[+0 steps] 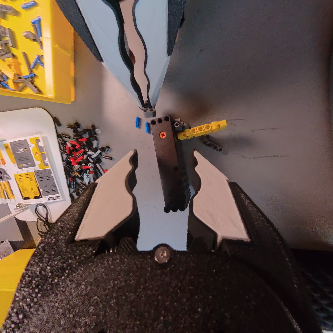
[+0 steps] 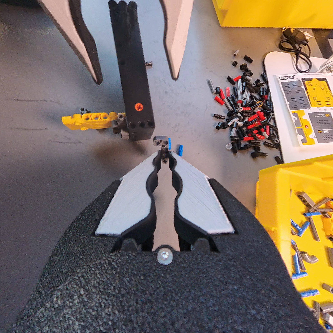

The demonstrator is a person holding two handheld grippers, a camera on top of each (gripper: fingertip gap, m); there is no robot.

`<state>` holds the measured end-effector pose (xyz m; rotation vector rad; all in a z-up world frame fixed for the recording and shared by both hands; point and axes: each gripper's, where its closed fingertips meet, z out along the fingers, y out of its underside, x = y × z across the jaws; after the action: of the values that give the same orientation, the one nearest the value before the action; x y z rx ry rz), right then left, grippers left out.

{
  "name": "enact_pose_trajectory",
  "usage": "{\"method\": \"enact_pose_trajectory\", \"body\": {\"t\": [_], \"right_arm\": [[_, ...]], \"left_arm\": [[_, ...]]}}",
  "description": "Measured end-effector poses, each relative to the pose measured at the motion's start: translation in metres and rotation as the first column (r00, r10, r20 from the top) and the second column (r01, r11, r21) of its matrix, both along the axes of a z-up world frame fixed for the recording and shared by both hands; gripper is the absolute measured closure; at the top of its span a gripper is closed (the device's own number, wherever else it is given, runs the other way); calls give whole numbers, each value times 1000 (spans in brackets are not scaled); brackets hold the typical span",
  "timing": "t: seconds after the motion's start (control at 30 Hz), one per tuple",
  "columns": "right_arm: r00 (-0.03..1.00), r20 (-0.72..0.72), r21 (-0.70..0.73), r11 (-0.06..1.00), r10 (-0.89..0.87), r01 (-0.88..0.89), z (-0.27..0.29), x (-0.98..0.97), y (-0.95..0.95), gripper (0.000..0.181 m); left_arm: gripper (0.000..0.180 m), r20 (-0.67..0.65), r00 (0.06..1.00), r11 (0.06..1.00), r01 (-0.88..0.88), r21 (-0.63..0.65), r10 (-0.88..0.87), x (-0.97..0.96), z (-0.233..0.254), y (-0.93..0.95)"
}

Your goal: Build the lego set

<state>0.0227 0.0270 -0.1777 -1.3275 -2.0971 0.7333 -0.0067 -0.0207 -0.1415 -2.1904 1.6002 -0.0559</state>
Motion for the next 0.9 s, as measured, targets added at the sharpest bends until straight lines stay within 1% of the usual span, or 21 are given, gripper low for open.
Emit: {"method": "enact_pose_trajectory", "body": {"t": [0.1, 0.17, 0.27, 0.37, 0.4, 0.47, 0.6, 0.63, 0.73, 0.9], "right_arm": [[997, 59, 38, 998, 44, -46, -8, 17, -5, 175], [994, 100, 95, 994, 48, -58, -16, 25, -3, 175], [988, 141, 95, 993, 56, -70, -22, 29, -7, 175], [986, 158, 97, 993, 56, -72, -25, 30, -5, 175], [987, 154, 89, 994, 54, -68, -25, 30, -4, 172], [992, 115, 69, 995, 59, -67, -18, 27, -5, 159], [981, -105, 46, 986, 165, -161, 19, 13, -26, 135], [970, -156, 57, 982, 185, -178, 26, 9, -32, 134], [944, -250, 62, 976, 216, -207, 36, -2, -47, 133], [925, -292, 64, 970, 243, -234, 38, -8, -57, 142]], "left_arm": [[127, -50, 998, 995, 24, -101, -29, -3, -16, -1], [138, -63, 997, 989, 34, -146, -43, -4, -26, -7], [149, -49, 999, 992, 14, -122, -20, -3, -33, -8], [151, 5, 1000, 999, -9, -52, 9, 0, -32, -7], [152, 21, 1000, 1000, -12, -28, 13, 1, -31, -8], [152, 57, 998, 1000, -21, 18, 20, 2, -30, -10], [153, 153, 988, 993, -46, 110, 29, 4, -19, -13], [153, 175, 984, 990, -52, 129, 29, 4, -15, -13], [153, 215, 976, 985, -61, 159, 26, 4, -6, -14], [153, 230, 973, 983, -69, 170, 29, 3, -4, -16]]}}
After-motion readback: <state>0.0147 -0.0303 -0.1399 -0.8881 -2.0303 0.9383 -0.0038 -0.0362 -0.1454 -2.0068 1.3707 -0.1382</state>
